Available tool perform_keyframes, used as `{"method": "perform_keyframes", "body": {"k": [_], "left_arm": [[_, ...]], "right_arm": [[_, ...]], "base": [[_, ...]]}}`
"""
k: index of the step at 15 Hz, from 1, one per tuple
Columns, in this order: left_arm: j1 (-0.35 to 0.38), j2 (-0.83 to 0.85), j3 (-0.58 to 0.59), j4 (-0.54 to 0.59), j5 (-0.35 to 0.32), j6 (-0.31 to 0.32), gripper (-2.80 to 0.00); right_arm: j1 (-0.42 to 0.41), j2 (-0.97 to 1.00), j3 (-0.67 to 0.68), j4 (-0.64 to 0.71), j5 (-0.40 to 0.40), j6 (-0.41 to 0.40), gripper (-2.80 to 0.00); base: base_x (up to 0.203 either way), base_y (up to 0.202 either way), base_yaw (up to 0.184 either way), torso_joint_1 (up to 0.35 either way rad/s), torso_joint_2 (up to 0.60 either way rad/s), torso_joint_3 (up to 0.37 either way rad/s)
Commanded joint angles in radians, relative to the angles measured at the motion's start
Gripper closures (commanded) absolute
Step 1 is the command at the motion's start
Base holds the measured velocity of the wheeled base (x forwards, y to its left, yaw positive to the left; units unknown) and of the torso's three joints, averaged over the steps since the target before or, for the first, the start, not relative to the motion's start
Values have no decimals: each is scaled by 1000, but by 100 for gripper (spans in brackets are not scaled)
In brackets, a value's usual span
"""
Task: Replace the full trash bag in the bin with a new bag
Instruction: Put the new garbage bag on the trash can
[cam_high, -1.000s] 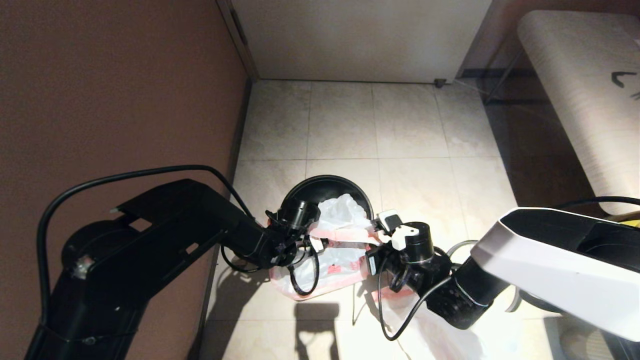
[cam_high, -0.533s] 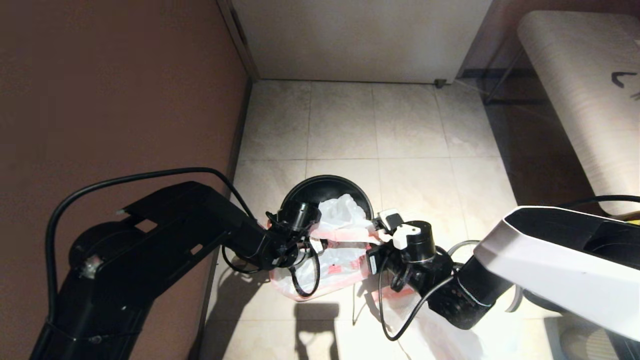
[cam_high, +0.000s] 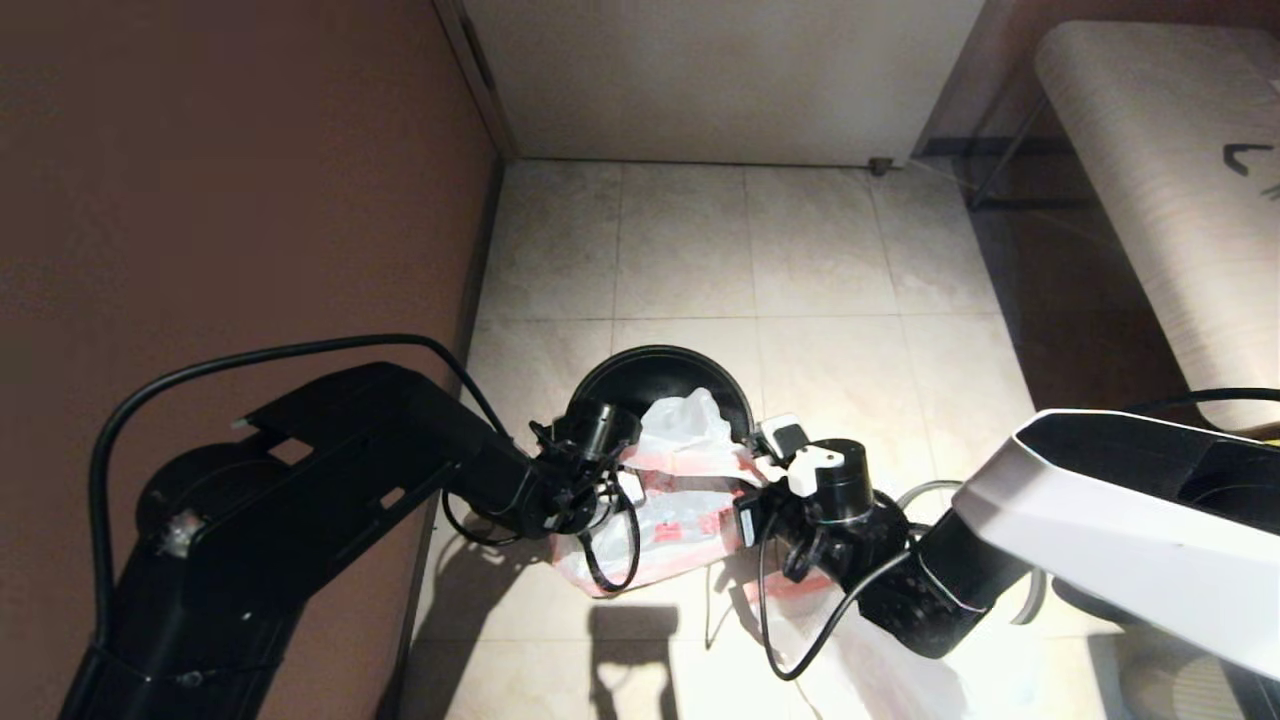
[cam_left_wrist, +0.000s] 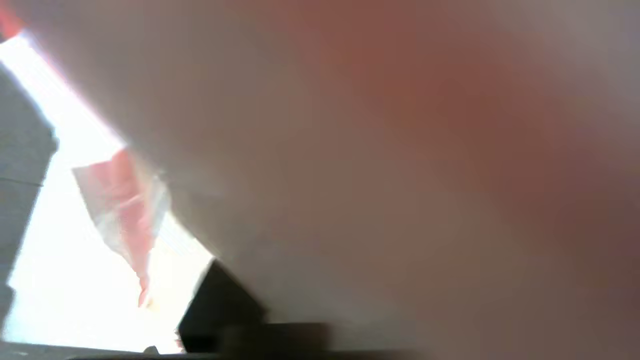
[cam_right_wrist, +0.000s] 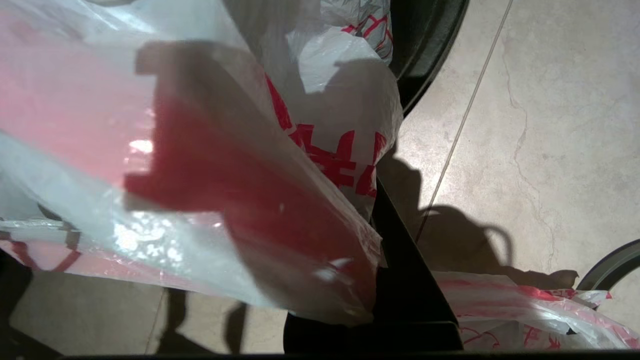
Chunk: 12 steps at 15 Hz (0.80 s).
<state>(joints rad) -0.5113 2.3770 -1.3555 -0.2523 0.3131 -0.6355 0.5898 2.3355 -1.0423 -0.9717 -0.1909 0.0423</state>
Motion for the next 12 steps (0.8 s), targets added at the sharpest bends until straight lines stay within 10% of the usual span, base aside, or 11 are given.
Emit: {"method": "perform_keyframes", "body": {"k": [1, 12], "left_arm": [[-4, 1, -2, -2, 1, -4, 0], [47, -18, -41, -2, 26, -38, 0]], "right_arm": [[1, -1, 1, -5, -1, 1, 0], [5, -50, 131, -7, -3, 2, 0]], "base": [[0, 0, 0, 0, 0, 0], [0, 0, 0, 0, 0, 0]]}}
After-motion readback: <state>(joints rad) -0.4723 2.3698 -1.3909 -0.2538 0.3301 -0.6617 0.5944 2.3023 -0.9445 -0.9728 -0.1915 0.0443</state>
